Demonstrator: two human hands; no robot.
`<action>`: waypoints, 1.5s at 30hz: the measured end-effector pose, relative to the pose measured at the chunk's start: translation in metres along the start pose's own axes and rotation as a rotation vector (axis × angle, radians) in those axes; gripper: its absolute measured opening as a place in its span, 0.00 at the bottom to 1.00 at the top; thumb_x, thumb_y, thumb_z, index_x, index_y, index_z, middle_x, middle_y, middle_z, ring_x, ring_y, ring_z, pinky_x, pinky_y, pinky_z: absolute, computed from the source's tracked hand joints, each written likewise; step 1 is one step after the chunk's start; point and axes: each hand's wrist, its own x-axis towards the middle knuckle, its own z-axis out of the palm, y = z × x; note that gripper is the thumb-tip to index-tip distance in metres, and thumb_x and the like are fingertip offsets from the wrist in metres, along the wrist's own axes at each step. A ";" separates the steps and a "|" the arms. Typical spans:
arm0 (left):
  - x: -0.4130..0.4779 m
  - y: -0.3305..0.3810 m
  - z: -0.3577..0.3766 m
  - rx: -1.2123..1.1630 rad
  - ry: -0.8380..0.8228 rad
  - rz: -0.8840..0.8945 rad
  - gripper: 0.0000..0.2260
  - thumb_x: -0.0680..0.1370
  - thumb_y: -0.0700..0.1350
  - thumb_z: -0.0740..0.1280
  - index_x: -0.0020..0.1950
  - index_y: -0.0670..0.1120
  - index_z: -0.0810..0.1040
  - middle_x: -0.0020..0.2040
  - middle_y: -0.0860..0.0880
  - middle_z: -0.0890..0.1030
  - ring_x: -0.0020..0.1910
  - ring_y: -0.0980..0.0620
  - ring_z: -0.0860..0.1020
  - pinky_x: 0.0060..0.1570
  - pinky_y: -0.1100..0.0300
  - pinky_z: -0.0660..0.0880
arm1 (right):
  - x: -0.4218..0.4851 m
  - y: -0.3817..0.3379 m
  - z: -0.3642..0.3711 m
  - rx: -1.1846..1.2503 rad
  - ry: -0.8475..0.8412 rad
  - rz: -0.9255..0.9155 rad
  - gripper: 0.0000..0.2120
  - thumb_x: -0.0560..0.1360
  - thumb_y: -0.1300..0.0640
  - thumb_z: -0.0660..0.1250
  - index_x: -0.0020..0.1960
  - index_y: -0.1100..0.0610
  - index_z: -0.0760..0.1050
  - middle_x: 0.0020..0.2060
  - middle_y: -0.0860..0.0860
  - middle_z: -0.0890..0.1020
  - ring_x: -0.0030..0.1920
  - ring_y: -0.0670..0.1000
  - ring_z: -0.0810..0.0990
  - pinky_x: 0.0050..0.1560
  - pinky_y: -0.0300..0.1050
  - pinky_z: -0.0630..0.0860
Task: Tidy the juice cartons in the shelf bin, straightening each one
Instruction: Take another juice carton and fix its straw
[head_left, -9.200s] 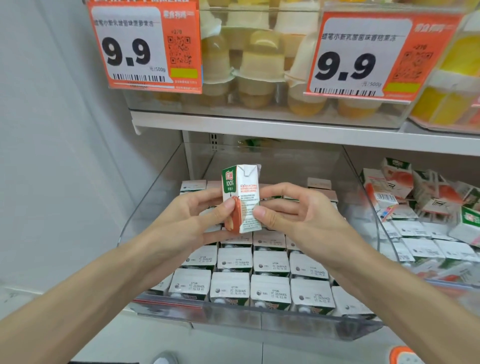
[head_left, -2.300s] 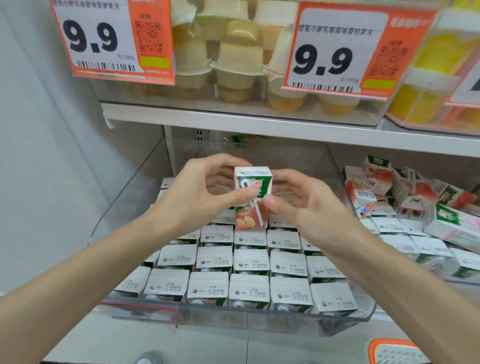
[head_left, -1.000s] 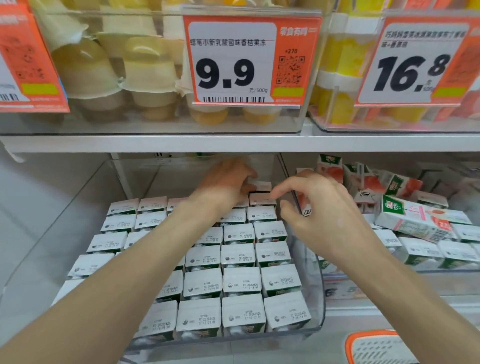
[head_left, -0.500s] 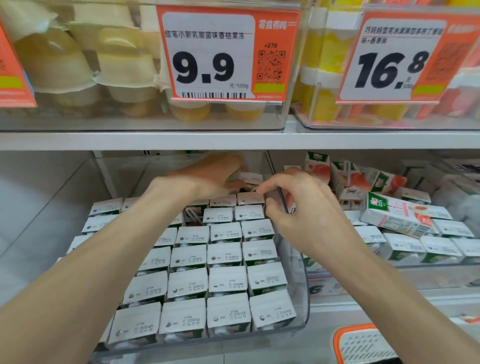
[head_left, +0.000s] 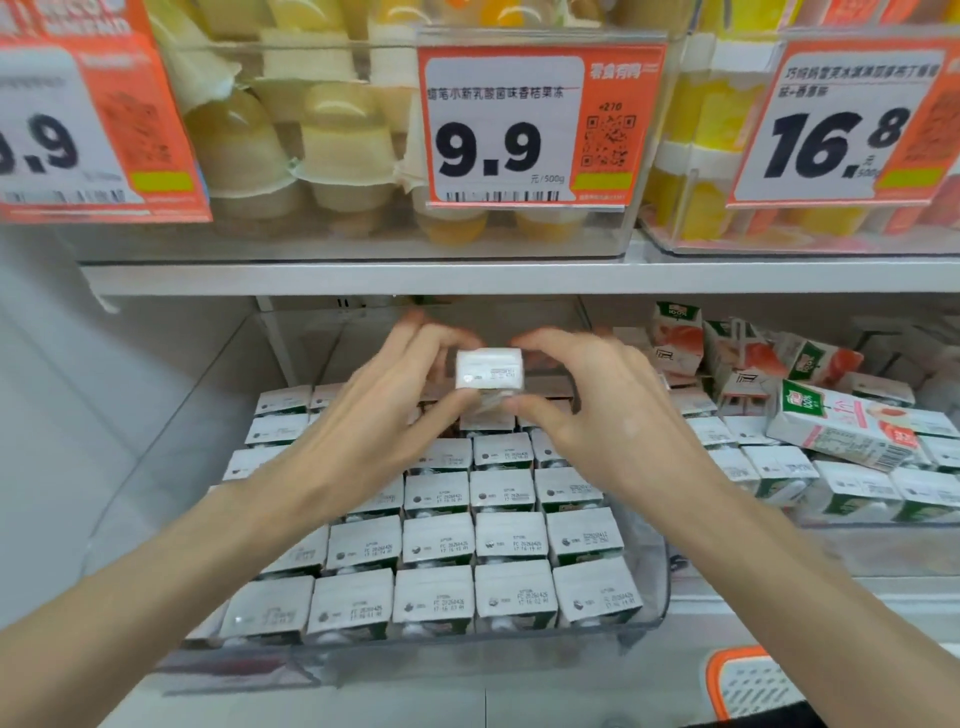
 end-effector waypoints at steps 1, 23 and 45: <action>-0.010 0.001 -0.006 -0.024 0.029 0.000 0.19 0.82 0.59 0.59 0.70 0.53 0.72 0.55 0.65 0.68 0.56 0.65 0.73 0.52 0.71 0.71 | -0.002 -0.004 0.003 0.055 -0.015 -0.037 0.22 0.78 0.47 0.74 0.71 0.46 0.77 0.61 0.44 0.83 0.64 0.49 0.79 0.63 0.51 0.77; -0.071 0.004 -0.037 -0.760 0.056 -0.683 0.20 0.73 0.54 0.74 0.63 0.50 0.81 0.59 0.55 0.86 0.56 0.54 0.87 0.56 0.58 0.82 | -0.013 -0.050 0.045 0.983 -0.339 0.319 0.20 0.73 0.47 0.79 0.63 0.47 0.82 0.58 0.44 0.87 0.58 0.42 0.86 0.57 0.41 0.75; -0.063 0.001 -0.034 -0.993 -0.028 -0.681 0.16 0.86 0.49 0.61 0.68 0.44 0.82 0.59 0.43 0.88 0.59 0.43 0.86 0.60 0.57 0.82 | -0.012 -0.035 0.045 1.006 -0.352 0.217 0.12 0.80 0.57 0.72 0.63 0.56 0.84 0.57 0.51 0.88 0.59 0.50 0.87 0.64 0.42 0.81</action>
